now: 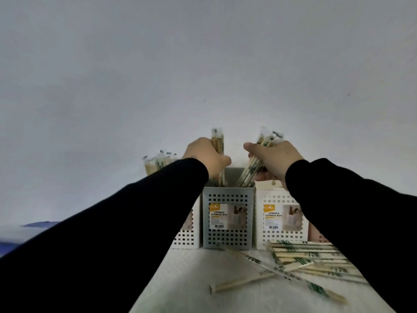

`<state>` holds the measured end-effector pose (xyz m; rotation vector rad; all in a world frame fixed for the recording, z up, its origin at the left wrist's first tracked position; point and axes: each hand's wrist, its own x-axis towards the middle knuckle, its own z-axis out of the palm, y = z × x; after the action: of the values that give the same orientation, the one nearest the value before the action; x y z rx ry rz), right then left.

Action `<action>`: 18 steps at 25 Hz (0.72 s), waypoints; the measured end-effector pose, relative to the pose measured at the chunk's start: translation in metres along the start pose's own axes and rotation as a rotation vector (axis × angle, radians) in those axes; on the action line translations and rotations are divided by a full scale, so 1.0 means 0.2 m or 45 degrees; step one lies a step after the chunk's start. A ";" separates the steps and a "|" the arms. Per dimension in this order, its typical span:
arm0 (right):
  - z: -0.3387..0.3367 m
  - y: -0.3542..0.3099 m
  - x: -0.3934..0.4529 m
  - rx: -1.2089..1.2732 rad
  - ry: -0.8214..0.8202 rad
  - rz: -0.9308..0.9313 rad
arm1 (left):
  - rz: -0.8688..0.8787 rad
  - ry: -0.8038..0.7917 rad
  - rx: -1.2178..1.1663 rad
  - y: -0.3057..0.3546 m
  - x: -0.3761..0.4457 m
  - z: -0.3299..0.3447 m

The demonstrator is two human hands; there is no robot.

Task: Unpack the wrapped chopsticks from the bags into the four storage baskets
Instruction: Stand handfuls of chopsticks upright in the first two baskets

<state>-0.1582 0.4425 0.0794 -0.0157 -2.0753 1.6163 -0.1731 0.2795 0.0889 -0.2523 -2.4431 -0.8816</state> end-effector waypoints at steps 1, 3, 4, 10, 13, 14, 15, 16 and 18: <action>0.02 0.03 0.01 -0.010 -0.040 0.019 | 0.014 -0.009 0.069 -0.02 -0.01 0.05; 0.05 0.08 0.02 0.019 -0.113 0.036 | 0.022 -0.012 0.154 -0.06 -0.02 0.11; 0.04 0.10 0.03 0.036 -0.149 0.026 | 0.010 0.012 0.131 -0.08 -0.03 0.12; -0.27 0.19 -0.12 -0.171 -0.120 -0.321 | 0.533 0.339 0.040 -0.14 -0.42 0.15; -0.49 0.40 -0.26 -0.803 -0.193 -0.433 | 0.690 -0.504 0.220 -0.13 -0.65 0.28; -0.55 0.47 -0.30 -0.983 -0.261 -0.425 | 0.667 -0.727 0.301 -0.11 -0.70 0.32; -0.60 0.55 -0.31 -1.089 -0.309 -0.418 | 0.632 -0.836 0.370 -0.10 -0.72 0.37; -0.65 0.60 -0.33 -1.140 -0.329 -0.409 | 0.605 -0.865 0.430 -0.08 -0.73 0.41; -0.73 0.68 -0.34 -1.161 -0.336 -0.358 | 0.599 -0.796 0.544 -0.03 -0.73 0.45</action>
<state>-0.0819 0.5930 -0.0450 0.1747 -2.6918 0.4344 -0.0881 0.3322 -0.0509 -1.0123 -2.8511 -0.0587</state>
